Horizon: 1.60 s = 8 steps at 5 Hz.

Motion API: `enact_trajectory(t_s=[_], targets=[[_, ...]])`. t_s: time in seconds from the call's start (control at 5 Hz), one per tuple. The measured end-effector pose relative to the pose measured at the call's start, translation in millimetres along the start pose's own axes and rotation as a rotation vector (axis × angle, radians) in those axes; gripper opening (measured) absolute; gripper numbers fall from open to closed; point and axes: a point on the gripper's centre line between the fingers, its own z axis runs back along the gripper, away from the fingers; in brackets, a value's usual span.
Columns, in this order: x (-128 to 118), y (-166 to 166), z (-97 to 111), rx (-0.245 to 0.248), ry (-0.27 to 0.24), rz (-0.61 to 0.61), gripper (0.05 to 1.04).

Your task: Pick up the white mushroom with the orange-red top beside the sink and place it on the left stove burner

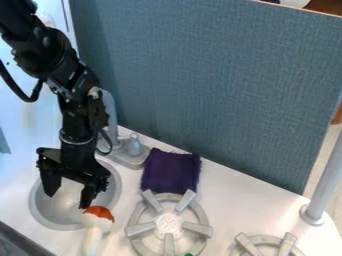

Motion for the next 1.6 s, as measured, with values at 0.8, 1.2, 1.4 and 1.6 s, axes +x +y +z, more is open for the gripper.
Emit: enact_trajectory(t_s=[0.8, 1.2, 1.4, 1.6], targets=[[14.7, -16.6, -36.6, -0.048, 0.055, 0.045, 0.996], [24.8, -23.7, -54.0, -0.028, 0.083, 0.088, 0.996], [26.5, -33.7, -60.8, -0.048, 0.079, 0.087, 0.996], [29.8, -38.8, -69.1, -0.070, 0.097, 0.084, 0.996]])
